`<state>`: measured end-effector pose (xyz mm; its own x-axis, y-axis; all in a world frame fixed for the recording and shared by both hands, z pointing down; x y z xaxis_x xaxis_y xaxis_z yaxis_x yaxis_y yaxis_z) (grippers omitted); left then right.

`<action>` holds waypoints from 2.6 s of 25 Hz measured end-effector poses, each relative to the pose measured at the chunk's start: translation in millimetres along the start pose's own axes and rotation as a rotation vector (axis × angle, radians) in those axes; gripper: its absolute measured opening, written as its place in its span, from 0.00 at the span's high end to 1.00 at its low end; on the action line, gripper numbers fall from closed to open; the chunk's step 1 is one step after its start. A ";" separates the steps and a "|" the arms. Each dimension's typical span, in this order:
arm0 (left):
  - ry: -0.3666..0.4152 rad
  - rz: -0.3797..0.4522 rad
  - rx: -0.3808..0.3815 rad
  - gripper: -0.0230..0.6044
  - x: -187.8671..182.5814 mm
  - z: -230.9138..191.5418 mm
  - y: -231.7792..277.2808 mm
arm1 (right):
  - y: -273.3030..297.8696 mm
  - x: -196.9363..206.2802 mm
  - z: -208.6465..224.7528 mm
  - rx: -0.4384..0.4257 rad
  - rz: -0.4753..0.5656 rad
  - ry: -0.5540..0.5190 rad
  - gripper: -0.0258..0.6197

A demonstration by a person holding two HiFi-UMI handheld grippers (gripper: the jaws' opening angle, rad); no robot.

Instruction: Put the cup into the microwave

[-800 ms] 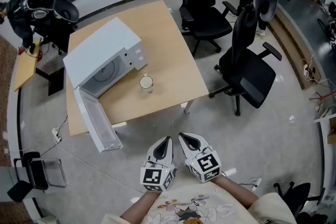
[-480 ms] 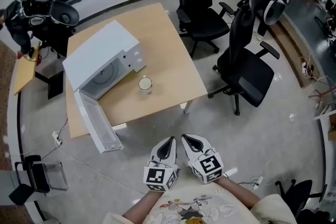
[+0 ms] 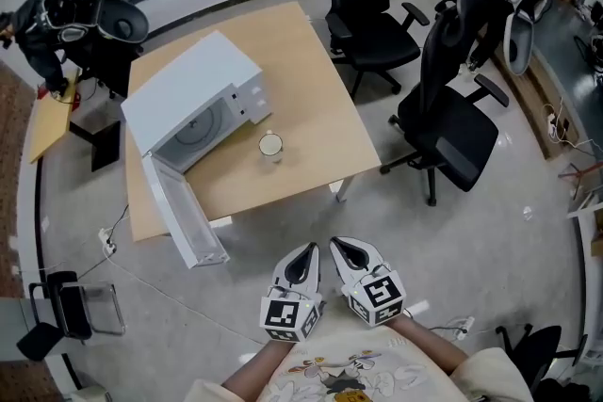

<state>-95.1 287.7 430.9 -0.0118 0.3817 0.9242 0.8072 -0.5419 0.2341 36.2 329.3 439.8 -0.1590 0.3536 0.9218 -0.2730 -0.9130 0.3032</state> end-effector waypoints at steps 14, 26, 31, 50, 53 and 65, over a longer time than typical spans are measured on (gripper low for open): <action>-0.059 -0.020 -0.013 0.96 6.3 -58.0 -27.6 | 42.1 11.0 -30.6 0.057 -0.019 0.019 0.95; -0.069 -0.035 -0.104 0.96 -29.0 -110.4 67.0 | 136.1 -30.2 42.6 -0.031 -0.053 0.020 0.95; -0.057 -0.044 -0.165 0.96 -49.1 -124.1 121.4 | 175.1 -58.9 86.0 -0.113 -0.062 0.013 0.95; 0.016 -0.072 -0.216 0.96 -59.9 -202.8 197.3 | 260.2 -83.9 129.9 -0.147 -0.140 -0.055 0.95; 0.055 -0.061 -0.216 0.51 -48.1 -222.2 206.2 | 263.7 -84.1 132.6 -0.119 -0.147 -0.054 0.95; 0.138 -0.240 -0.162 0.18 33.2 -294.7 271.3 | 254.7 -77.9 136.7 0.006 -0.194 -0.065 0.95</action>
<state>-50.4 -67.3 614.0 -0.2795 0.4140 0.8663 0.6674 -0.5649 0.4853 108.8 41.4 478.2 -0.0420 0.5096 0.8594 -0.2871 -0.8300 0.4782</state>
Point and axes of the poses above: the fingertips, and each gripper's own axes: y forward along the fingers, z to its right, x out of its underside, the point moved 9 cm from there along -y, backward along the fingers, and after that the axes turned 2 degrees about z, right-handed, at the moved point
